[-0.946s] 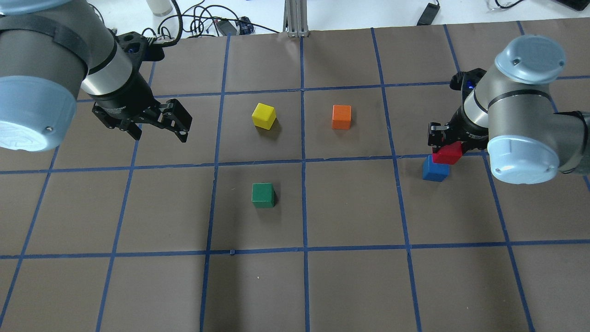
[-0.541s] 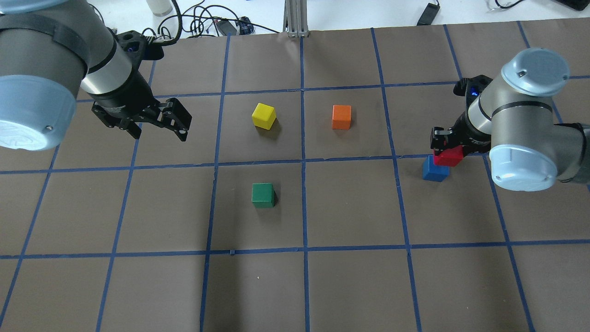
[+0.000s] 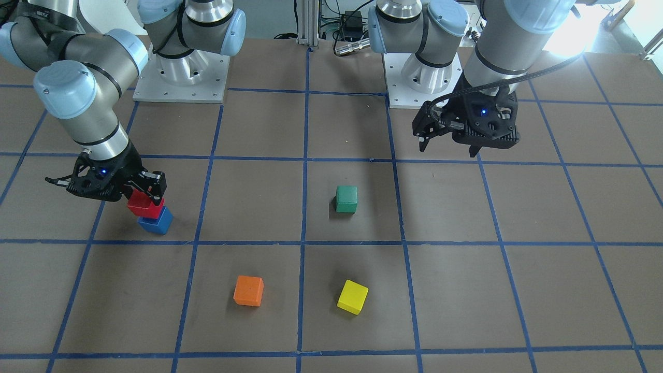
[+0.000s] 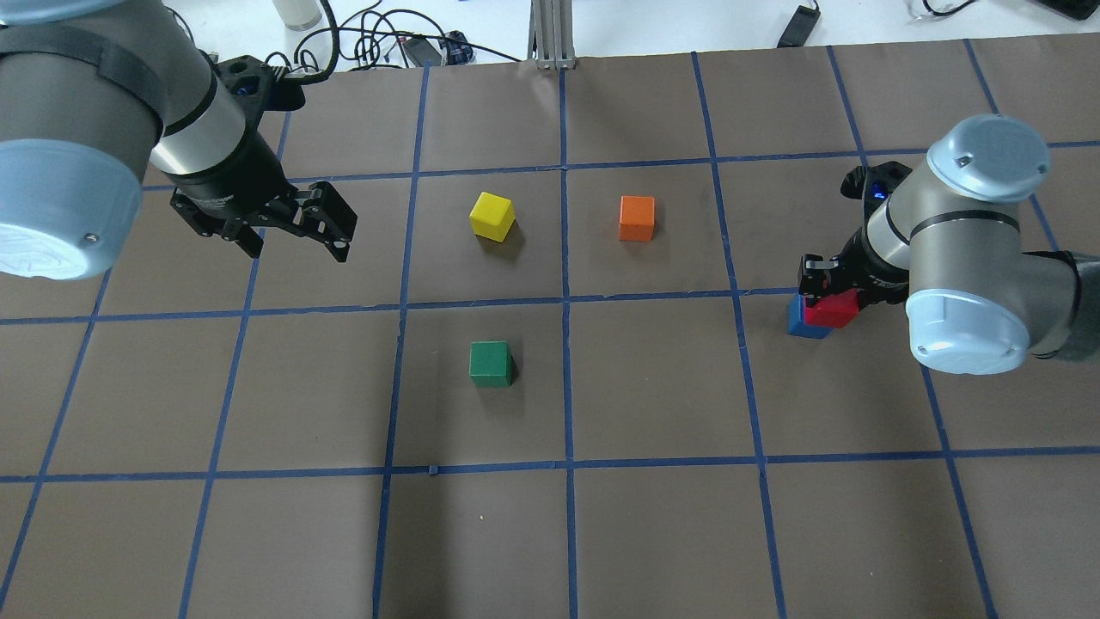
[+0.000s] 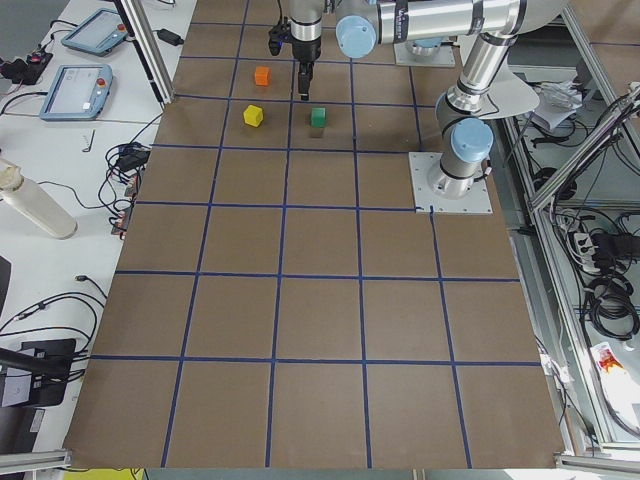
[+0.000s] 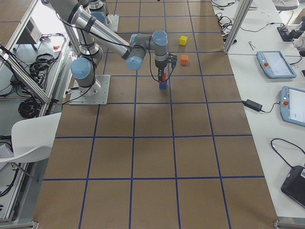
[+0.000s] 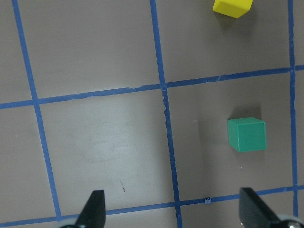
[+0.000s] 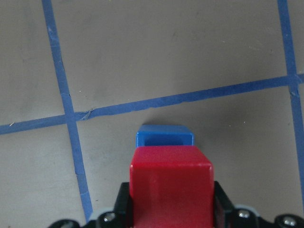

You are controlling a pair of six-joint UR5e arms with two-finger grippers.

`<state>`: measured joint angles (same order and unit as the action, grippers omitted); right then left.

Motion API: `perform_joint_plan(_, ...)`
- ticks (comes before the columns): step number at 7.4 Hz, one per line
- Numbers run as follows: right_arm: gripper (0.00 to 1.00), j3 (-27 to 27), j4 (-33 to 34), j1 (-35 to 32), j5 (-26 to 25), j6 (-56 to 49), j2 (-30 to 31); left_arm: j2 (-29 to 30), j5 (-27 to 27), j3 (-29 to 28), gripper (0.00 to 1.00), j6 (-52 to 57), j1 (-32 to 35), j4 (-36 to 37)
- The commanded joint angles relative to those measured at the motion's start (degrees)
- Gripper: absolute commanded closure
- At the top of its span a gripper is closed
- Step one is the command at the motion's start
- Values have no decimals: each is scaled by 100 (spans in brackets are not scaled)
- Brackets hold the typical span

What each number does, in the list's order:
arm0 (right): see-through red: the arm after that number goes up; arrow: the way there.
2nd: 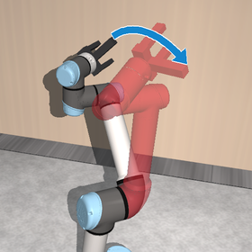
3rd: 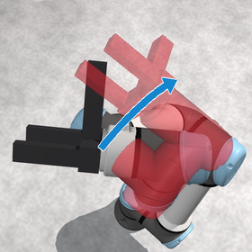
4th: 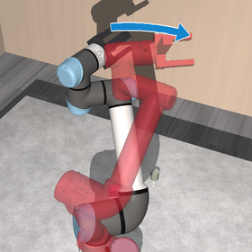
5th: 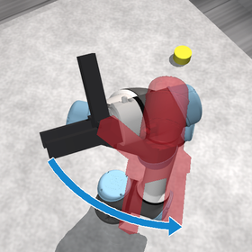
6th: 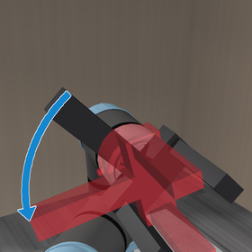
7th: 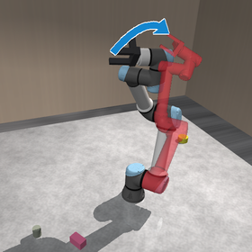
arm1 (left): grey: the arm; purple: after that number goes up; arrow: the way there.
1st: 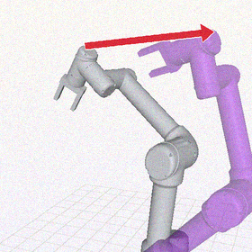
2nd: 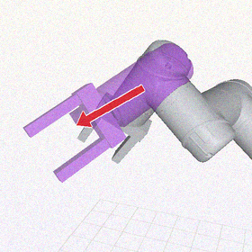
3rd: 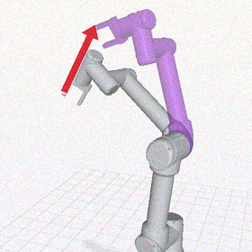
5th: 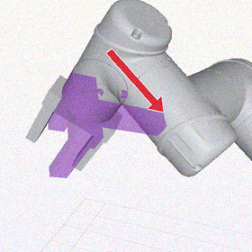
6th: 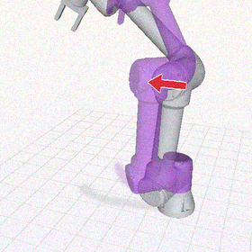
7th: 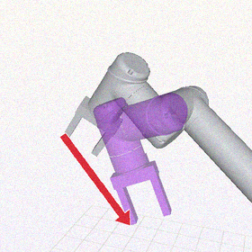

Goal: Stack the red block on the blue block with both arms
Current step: 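Move the red cube with the right gripper over the blue cube, then lower the red cube onto the blue cube and open the right gripper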

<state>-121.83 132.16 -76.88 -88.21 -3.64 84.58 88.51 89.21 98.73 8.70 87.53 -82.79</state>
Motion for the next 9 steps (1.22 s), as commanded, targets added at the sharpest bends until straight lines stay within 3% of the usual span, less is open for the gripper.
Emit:
perform_joint_plan(1, 70, 11, 308, -2, -20, 21, -161, 0, 0, -3, 0, 0, -8, 0)
perform_joint_plan(7, 66, 10, 319, -2, 6, 162, -152, -9, 0, -3, 0, 0, -8, 0)
perform_joint_plan(9, 29, 10, 319, -2, -3, 144, -152, -9, 0, -3, 0, 0, -8, 0)
